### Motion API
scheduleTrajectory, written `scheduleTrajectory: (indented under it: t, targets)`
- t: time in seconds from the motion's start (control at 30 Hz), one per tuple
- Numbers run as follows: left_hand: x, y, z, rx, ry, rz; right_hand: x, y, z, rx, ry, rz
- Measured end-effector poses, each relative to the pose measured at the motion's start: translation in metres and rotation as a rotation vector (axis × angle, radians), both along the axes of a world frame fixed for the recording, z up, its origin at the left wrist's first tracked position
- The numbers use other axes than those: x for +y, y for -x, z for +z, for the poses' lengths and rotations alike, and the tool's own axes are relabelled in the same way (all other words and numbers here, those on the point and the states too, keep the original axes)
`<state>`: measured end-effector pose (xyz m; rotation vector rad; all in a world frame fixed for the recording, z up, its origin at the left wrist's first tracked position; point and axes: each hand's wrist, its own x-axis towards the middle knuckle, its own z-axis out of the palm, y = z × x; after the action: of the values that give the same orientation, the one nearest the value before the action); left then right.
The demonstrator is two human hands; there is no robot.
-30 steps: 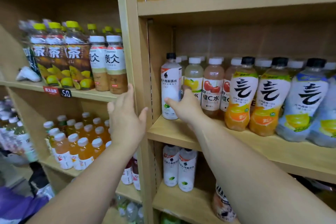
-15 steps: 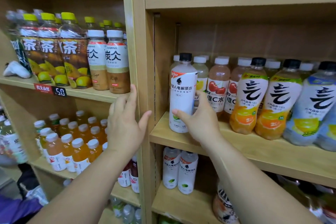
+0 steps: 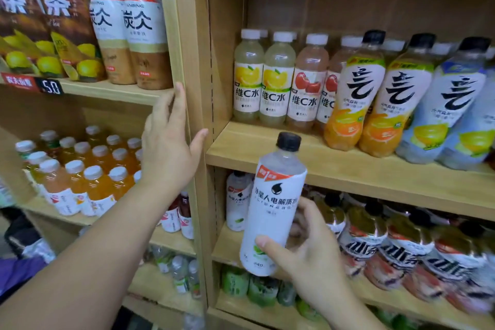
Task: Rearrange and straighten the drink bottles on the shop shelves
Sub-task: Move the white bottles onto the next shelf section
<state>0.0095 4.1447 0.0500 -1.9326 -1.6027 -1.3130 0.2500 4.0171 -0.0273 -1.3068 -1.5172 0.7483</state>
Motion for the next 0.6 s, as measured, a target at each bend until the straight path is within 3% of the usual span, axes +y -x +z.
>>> scheduleTrajectory:
  t: [0.33, 0.6]
  targets:
    - [0.001, 0.022, -0.026, 0.221, 0.046, -0.039, 0.068, 0.049, -0.115, -0.05, 0.184, -0.046]
    - [-0.007, 0.035, -0.104, 0.16, 0.26, -0.174, 0.106, 0.078, -0.153, 0.008, 0.252, -0.134]
